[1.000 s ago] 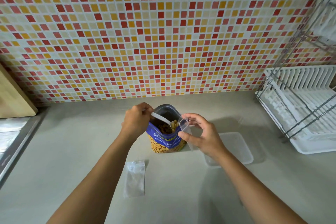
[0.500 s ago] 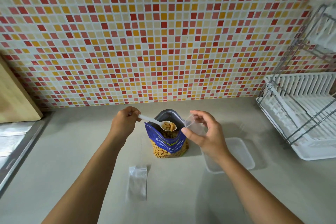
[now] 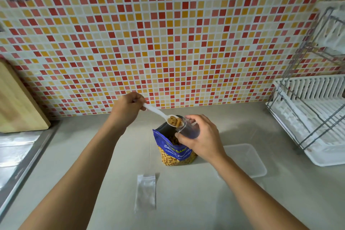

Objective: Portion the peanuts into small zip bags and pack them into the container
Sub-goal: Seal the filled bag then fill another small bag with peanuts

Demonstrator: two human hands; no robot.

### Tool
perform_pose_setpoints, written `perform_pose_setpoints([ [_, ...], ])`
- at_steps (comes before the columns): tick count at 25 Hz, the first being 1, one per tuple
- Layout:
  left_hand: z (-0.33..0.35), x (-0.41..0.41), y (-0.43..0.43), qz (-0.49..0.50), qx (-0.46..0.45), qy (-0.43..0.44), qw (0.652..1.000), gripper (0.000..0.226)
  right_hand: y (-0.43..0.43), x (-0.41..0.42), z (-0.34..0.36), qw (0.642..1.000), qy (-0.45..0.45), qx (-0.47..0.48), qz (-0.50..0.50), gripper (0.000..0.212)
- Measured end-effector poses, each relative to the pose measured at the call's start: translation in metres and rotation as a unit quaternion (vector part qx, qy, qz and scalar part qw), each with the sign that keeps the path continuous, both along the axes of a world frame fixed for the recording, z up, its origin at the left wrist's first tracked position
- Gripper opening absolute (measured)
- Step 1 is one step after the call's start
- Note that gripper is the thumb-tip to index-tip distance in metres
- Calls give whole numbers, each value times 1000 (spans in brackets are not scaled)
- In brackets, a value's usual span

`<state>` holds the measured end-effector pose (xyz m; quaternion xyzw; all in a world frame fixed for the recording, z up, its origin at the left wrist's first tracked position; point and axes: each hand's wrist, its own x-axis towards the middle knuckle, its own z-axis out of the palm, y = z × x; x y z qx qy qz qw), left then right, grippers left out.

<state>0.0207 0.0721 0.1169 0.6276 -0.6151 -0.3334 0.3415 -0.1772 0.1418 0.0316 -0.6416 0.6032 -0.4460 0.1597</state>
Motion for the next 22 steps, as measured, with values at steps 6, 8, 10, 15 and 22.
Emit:
perform_pose_setpoints([
  [6,43,-35,24,-125,-211,-280,928,19,-4,11,5,996,-87,-27,-8,46],
  [8,58,-39,34,-103,-262,-354,892,22,-3,12,6,993,-113,-27,-5,41],
  [10,71,-28,34,-64,-285,-339,894,22,-1,11,4,991,-130,-15,-8,42],
  [15,38,-15,15,-46,-141,-335,930,20,2,-6,-9,962,-268,42,-33,37],
  [22,-52,-56,16,-181,-9,-473,862,25,10,-15,-22,973,-213,91,4,41],
])
